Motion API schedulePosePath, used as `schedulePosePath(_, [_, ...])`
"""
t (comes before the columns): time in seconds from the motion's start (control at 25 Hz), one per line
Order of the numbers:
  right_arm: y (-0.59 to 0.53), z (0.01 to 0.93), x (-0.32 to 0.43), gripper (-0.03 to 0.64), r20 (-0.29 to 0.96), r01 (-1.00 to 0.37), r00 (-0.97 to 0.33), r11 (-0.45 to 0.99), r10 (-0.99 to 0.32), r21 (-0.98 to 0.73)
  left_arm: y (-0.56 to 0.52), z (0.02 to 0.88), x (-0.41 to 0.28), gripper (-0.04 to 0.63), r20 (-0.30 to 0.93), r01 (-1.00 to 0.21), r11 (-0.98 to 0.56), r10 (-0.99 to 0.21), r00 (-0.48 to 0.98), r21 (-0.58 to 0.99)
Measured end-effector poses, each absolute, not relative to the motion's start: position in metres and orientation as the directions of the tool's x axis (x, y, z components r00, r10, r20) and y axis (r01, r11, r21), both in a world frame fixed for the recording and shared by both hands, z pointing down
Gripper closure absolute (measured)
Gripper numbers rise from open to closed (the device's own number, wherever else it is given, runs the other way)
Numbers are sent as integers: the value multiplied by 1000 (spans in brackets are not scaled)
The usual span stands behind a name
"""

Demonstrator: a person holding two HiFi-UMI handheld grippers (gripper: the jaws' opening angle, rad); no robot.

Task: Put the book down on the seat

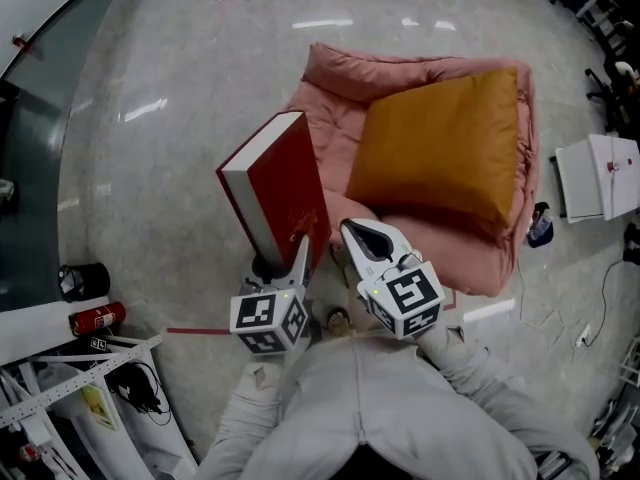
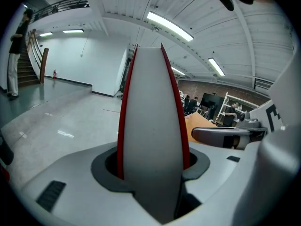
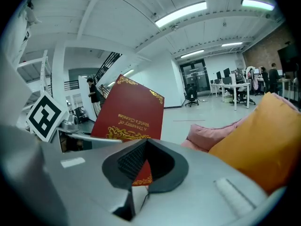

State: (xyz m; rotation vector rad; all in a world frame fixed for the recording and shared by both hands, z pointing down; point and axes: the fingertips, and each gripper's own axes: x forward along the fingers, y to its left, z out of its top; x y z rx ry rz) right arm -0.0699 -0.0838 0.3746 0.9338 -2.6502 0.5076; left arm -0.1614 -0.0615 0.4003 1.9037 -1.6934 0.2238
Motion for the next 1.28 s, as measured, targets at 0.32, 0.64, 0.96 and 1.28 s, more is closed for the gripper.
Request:
schedulePosePath(0.32, [-135,390,-74,617,407,-651,-744,712,-530,-262,-115,427,-164,356,534,-951,-23,-823,193,308])
schedulePosePath(0.64, [-173,408,-85,617,430,-664,-731,698,-530,-269,-157,463,-165,356,590,-940,-49,-767,252,337])
schedulePosePath(0.96, [-206,440,-88,617,481,-691,-701,669,-526,-274,-206,510,-169,356,661,-932,-88,-682,313,351])
schedulePosePath(1.28, [-249,468,-84,617,505,-731,-664,621,-552,-282,-249,556,-166,356,724,-933,-126,-599,342,337])
